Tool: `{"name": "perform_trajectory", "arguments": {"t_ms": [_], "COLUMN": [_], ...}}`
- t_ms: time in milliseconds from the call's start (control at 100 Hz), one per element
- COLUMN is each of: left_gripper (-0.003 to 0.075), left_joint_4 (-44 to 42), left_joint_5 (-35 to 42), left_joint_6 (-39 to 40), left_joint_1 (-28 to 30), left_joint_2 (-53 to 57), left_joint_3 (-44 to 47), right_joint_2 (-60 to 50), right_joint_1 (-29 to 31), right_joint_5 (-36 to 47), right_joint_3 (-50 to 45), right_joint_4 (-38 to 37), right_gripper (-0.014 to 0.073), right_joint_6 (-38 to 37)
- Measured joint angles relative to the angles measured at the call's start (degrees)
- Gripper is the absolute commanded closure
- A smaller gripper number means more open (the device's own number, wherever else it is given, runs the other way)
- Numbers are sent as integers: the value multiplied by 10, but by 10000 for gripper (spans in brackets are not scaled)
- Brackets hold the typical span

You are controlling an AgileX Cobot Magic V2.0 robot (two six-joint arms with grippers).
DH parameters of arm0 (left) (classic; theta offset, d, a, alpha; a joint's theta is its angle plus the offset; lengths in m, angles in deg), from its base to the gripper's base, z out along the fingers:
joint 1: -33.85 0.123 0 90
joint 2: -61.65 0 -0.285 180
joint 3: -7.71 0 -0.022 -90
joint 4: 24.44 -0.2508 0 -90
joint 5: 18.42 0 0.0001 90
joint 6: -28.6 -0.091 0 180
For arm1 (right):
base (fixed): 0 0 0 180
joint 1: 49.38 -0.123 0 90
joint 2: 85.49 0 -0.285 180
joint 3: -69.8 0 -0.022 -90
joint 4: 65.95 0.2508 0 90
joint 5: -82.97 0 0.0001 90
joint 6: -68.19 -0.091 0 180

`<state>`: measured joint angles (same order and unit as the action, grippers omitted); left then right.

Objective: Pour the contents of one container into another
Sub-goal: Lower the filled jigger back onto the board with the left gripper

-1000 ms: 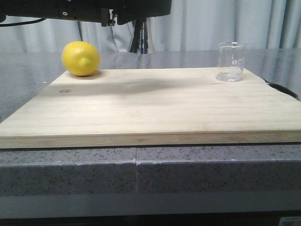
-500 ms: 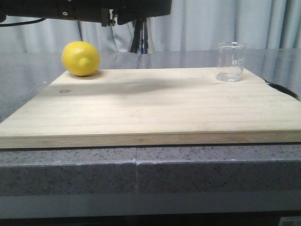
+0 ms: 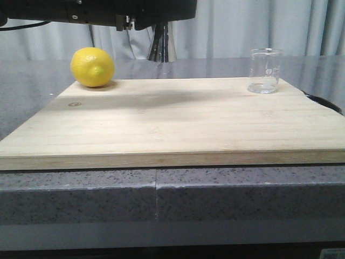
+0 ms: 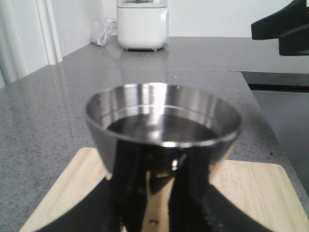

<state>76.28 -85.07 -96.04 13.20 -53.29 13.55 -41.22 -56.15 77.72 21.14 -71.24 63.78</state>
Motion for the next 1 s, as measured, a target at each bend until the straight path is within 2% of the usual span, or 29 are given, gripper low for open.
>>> {"name": "perform_trajectory", "arguments": {"t_ms": [380, 1000], "left_gripper": [515, 515], "left_joint_4": [0, 0], "left_joint_5": [2, 19], "left_joint_6": [-17, -44], "left_joint_1": [0, 0], "left_joint_2": [-43, -43], "left_joint_3": [0, 0], "right_joint_2": [0, 0], "right_joint_1": [0, 0], "right_joint_5": [0, 0], "right_joint_3": [0, 0], "right_joint_4": [0, 0], "right_gripper": [49, 49], "right_joint_6": [0, 0]}}
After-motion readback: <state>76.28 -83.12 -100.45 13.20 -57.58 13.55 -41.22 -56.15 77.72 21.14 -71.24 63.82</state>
